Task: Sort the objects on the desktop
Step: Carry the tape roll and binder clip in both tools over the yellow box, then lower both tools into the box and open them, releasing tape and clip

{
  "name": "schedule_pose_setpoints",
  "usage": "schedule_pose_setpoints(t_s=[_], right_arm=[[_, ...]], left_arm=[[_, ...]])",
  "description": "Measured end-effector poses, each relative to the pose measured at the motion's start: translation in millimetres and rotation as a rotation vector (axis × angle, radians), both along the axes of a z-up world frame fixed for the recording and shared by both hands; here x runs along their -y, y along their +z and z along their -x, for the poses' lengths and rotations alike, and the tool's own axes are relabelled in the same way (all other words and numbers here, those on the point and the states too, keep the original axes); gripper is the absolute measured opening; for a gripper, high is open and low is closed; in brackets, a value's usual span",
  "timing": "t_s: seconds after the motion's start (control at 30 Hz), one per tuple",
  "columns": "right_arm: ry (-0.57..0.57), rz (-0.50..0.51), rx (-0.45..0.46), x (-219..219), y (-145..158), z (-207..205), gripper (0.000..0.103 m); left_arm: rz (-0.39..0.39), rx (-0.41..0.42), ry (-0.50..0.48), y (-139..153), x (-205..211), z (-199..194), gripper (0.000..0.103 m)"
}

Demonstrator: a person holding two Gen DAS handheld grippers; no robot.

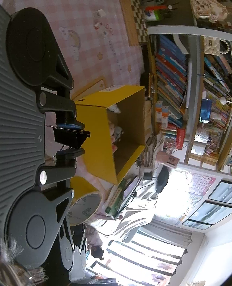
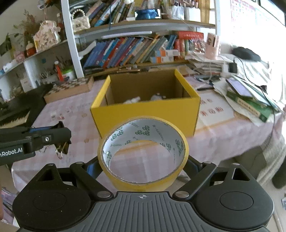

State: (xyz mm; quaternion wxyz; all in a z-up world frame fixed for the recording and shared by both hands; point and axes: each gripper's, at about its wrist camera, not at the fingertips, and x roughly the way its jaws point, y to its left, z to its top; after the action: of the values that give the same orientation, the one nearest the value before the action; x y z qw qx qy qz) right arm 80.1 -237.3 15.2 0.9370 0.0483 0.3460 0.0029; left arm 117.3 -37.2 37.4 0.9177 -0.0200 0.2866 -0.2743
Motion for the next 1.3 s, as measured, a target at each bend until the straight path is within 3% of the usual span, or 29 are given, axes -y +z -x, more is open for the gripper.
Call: schedule_pose_setpoints(t_s=[0.4,0.77,1.03,1.3], right_arm=[[0.052,-0.011,0.085,24.0,18.4,-58.8,0.092],[0.131,0.007,0.117,47.3,20.2,-119.0,0.092],[0.256,0.122,0.125,56.1,12.8,-173.6,0.092],[0.5,0.335,0.032,31.6,-14.6,-230.7,0.093]], left_arm=[[-0.017,0.069,0.051,18.8,23.8,-45.1,0.02],[-0.043,0.089,0.097,17.6,49.1,-92.8,0.02],[-0.142,0.075,0.094,-4.5,78.9,-138.1,0.02],[-0.243,0.007,0.055,-31.4,95.7,-167.5,0.02]])
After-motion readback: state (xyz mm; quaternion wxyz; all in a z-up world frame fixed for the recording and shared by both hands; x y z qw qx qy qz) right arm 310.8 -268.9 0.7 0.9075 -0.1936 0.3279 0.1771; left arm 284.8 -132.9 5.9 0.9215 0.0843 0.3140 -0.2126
